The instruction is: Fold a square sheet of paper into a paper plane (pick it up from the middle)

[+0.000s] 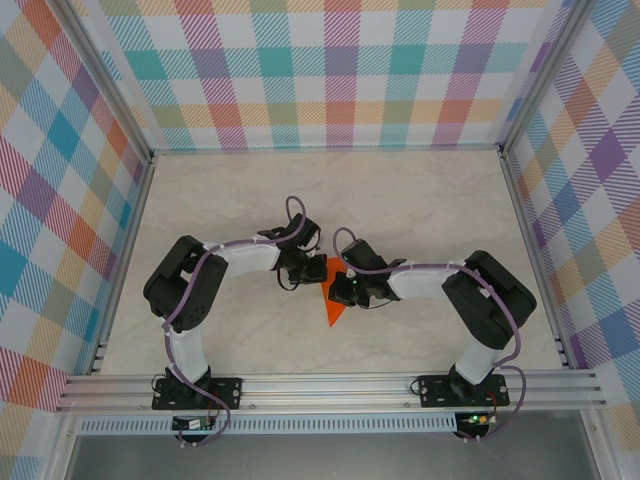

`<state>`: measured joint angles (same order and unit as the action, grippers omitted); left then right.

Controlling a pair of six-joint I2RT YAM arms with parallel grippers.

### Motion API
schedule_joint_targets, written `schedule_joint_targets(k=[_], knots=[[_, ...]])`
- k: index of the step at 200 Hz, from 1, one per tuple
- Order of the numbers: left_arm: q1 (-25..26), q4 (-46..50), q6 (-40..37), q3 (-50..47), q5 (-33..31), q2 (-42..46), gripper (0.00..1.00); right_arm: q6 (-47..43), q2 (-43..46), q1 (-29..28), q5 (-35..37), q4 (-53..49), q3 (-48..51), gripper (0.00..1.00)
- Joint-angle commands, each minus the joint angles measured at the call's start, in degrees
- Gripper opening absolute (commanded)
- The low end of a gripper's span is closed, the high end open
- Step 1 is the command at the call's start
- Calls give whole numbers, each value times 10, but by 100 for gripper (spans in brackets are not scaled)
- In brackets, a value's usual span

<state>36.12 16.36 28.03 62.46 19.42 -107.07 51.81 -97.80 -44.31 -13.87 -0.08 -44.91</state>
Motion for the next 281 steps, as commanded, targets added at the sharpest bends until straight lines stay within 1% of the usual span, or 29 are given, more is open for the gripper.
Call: schedule_joint_targets(k=[1,20,52,68,83,119,151,154,187,202,244,263,281], knots=[[-6,17,11,7,-12,13,3,-2,-16,-3,13,-28,-4,9],[-17,23,34,9,-18,41,8,2,-18,-3,12,-28,-3,17],[-46,65,71,13,-59,80,18,7,-20,-3,10,-26,0,29],[-66,65,92,0,-55,90,22,8,-18,-3,9,-26,0,34],[-82,48,107,-20,-32,99,24,9,-15,-3,11,-26,1,35],[-88,20,118,-45,24,110,25,9,-7,-3,8,-2,15,32],[-88,1,125,-66,73,117,25,12,1,-4,2,23,32,32],[-88,-18,126,-67,76,118,25,13,2,-3,3,24,32,32],[-87,-59,136,-92,124,126,24,11,8,-3,1,31,38,33],[-87,-78,139,-103,145,130,20,9,8,-3,-6,31,38,29],[-84,-99,142,-125,167,135,17,10,3,-4,-9,24,40,23],[-75,-103,141,-125,176,130,16,10,3,-3,-7,18,40,18],[-67,-104,139,-124,177,125,15,9,2,-3,-5,12,38,16]])
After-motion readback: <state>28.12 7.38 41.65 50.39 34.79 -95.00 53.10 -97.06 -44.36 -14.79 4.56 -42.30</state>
